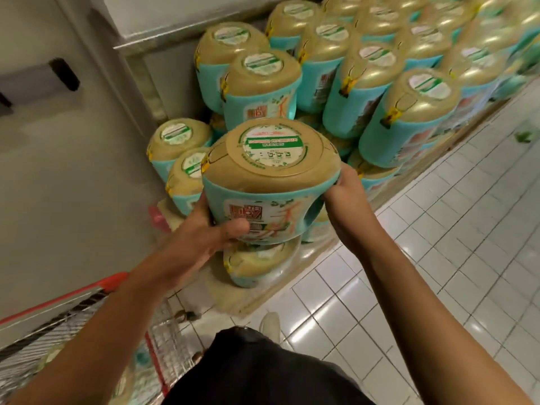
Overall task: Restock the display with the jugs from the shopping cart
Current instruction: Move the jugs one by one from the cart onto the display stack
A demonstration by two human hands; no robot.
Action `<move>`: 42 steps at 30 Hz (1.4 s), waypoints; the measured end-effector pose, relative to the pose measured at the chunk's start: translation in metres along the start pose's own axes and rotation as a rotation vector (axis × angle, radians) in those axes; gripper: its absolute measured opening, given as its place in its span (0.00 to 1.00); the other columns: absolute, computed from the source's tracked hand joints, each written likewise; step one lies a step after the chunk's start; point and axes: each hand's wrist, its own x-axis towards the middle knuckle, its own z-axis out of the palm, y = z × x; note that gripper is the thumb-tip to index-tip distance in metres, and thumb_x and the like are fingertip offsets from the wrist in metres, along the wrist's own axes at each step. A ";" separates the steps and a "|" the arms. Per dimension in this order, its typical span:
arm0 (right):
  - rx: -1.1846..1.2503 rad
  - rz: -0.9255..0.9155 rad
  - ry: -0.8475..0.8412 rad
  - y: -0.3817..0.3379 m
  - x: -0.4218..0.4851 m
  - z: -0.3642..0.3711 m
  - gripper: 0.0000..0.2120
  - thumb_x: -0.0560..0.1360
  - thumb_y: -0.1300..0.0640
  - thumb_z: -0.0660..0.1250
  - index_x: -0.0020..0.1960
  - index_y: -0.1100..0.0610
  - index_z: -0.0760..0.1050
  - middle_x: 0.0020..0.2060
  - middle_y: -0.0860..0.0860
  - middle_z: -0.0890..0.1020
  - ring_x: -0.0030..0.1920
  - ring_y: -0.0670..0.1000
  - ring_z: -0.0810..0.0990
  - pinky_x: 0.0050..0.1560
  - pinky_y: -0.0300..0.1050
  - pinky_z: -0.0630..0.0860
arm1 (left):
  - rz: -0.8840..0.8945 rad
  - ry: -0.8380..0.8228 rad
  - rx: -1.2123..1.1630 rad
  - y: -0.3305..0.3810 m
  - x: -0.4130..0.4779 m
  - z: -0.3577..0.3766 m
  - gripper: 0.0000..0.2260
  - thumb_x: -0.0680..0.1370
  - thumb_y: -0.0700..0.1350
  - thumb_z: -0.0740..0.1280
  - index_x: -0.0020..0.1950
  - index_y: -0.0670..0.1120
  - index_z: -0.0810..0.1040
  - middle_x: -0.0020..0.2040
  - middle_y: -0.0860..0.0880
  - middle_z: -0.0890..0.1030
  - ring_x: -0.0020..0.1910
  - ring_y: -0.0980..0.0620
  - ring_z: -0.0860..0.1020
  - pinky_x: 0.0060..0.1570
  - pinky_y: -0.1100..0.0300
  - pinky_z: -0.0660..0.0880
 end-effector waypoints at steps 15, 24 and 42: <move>0.159 -0.241 -0.118 0.043 0.121 -0.048 0.15 0.80 0.60 0.68 0.65 0.49 0.76 0.60 0.58 0.80 0.62 0.56 0.78 0.66 0.58 0.76 | 0.096 0.299 0.288 -0.007 0.132 0.007 0.46 0.57 0.60 0.87 0.71 0.51 0.74 0.62 0.59 0.84 0.62 0.60 0.81 0.55 0.68 0.79; -0.076 -0.091 0.105 0.067 0.116 -0.037 0.20 0.85 0.57 0.60 0.77 0.54 0.68 0.70 0.48 0.75 0.73 0.45 0.72 0.75 0.43 0.68 | 0.071 0.441 0.162 -0.030 0.150 0.029 0.44 0.58 0.50 0.85 0.72 0.45 0.74 0.63 0.52 0.85 0.63 0.53 0.82 0.55 0.62 0.81; -0.196 -0.069 0.088 0.089 0.079 -0.024 0.30 0.81 0.44 0.68 0.80 0.48 0.64 0.73 0.43 0.71 0.75 0.45 0.70 0.71 0.36 0.69 | 0.080 0.379 0.170 -0.035 0.173 0.044 0.44 0.63 0.47 0.85 0.75 0.48 0.68 0.69 0.51 0.80 0.67 0.55 0.79 0.62 0.58 0.80</move>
